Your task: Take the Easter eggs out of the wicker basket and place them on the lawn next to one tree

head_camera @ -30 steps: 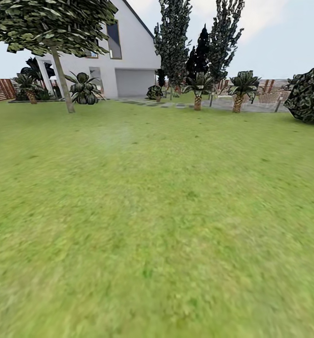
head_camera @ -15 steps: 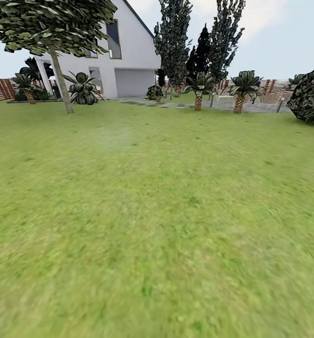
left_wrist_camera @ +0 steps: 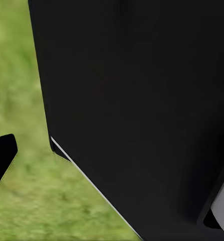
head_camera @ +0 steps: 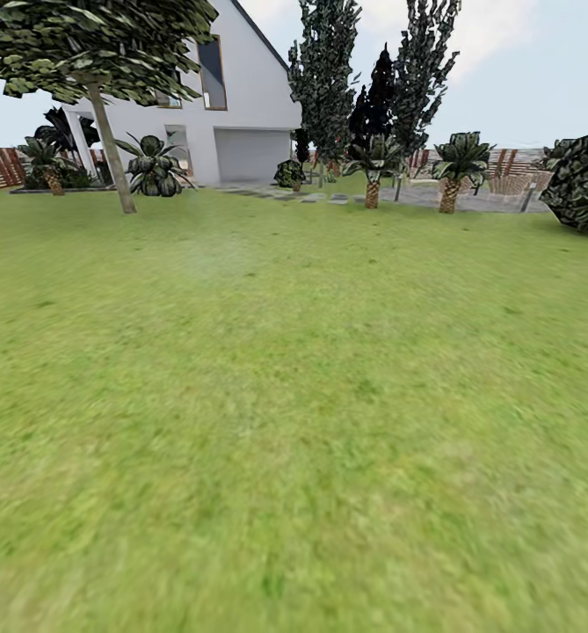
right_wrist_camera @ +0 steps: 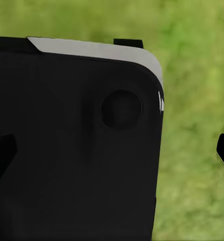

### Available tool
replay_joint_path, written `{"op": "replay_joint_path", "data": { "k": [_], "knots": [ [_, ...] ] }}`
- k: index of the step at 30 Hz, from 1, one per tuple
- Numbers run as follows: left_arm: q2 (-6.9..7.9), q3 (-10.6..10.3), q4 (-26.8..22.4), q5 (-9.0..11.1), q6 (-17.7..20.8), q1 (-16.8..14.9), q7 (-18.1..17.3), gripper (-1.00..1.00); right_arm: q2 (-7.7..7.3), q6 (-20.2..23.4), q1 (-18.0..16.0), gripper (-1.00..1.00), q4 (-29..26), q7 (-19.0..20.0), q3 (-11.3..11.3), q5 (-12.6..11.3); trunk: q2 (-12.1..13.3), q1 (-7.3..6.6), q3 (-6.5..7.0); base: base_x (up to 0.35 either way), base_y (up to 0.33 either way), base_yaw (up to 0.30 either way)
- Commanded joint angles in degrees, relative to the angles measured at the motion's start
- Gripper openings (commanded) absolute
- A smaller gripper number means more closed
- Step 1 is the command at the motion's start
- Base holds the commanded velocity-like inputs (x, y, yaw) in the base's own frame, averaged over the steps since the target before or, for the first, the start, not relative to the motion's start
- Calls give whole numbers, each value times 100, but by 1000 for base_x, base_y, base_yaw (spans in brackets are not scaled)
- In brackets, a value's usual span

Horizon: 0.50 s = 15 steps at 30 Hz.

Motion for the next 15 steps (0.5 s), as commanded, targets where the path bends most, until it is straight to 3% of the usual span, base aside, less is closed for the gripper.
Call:
{"op": "replay_joint_path", "data": {
  "k": [1,15],
  "knots": [
    [0,3,-11,4,1,3,-7,100,-1,-18,-5,100,6,2,5,12,-2,3,-4,325,0,0],
    [0,3,-11,4,1,3,-7,100,-1,-18,-4,100,8,2,5,12,-2,3,-4,325,0,0]
  ]
}}
